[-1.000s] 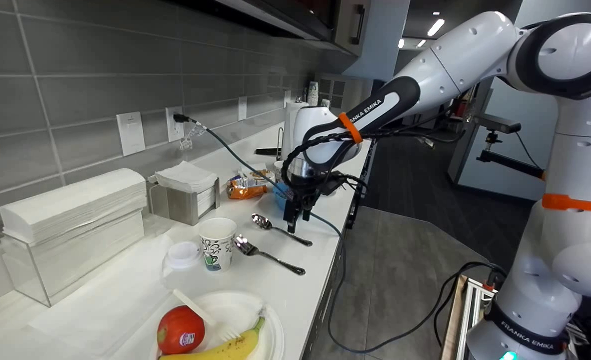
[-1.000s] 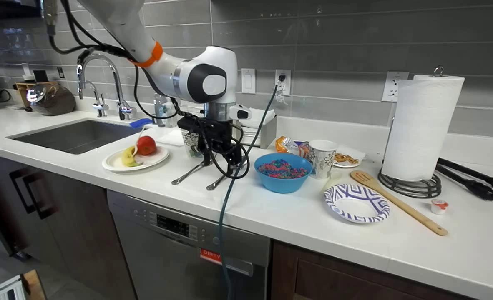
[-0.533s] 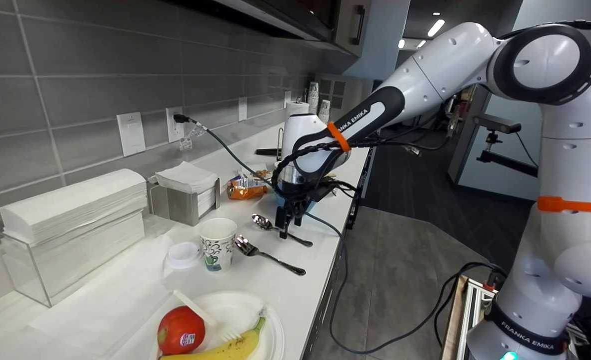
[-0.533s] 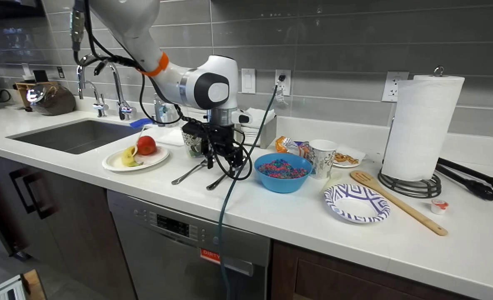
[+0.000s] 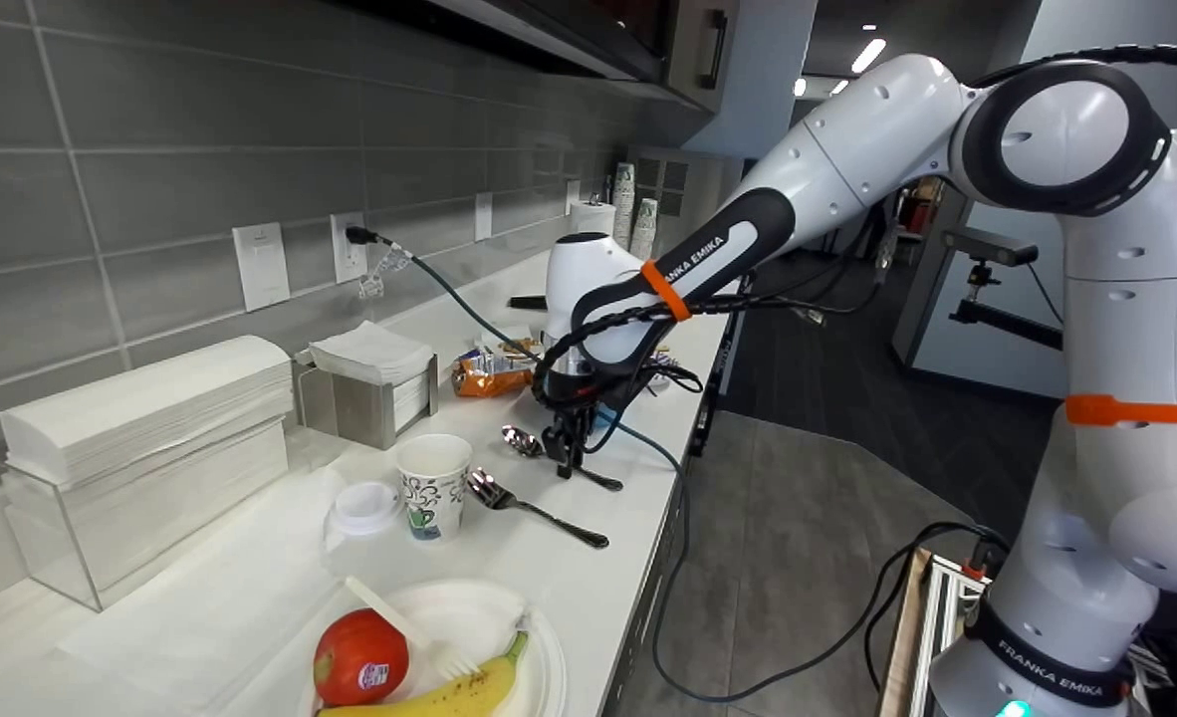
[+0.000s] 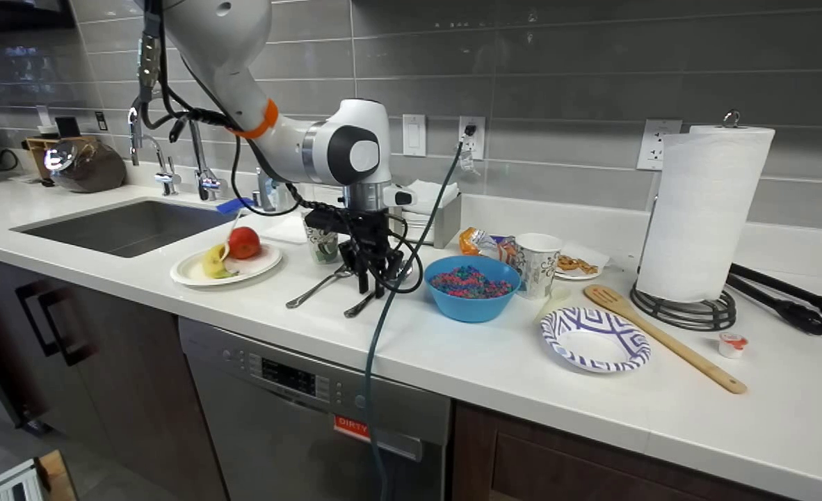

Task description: Transfer a spoonful of contents from the blue bowl to the right cup

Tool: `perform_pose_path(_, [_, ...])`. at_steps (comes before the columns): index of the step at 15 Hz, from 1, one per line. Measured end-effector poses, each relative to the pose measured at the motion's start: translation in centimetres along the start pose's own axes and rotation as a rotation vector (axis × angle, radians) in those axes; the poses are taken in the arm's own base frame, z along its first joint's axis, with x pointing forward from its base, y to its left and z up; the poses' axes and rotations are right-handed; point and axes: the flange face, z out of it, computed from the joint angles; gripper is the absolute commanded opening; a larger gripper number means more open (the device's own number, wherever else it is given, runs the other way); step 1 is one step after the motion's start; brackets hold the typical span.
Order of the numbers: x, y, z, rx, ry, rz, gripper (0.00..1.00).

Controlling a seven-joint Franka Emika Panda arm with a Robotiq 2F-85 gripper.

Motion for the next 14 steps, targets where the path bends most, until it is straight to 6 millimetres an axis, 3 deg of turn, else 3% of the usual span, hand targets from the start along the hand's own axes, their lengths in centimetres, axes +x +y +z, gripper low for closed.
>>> perform_pose_path(2, [0.0,-0.1,0.1,-0.014,0.002,-0.008,0.23])
perform_pose_path(7, [0.1,0.3,0.2,-0.037,0.012,-0.010,0.49])
perform_pose_path(14, [0.9,1.4,0.2,-0.044,0.084,-0.001,0.36])
